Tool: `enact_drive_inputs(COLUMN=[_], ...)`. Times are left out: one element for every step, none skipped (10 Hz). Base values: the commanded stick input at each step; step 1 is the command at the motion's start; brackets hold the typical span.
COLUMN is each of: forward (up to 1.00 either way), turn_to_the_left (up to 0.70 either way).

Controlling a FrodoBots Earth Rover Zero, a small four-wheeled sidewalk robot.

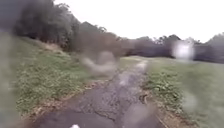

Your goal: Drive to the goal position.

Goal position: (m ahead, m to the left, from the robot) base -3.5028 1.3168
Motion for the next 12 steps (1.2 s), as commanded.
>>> enact_drive_inputs(forward=[0.85,0.85,0.85,0.85,0.85,0.85,0.85,0.85,0.85,0.85,0.85,0.85], turn_to_the_left=[-0.03,-0.01,0.00,0.00,0.00,0.00,0.00,0.00,0.00,0.00,0.00,0.00])
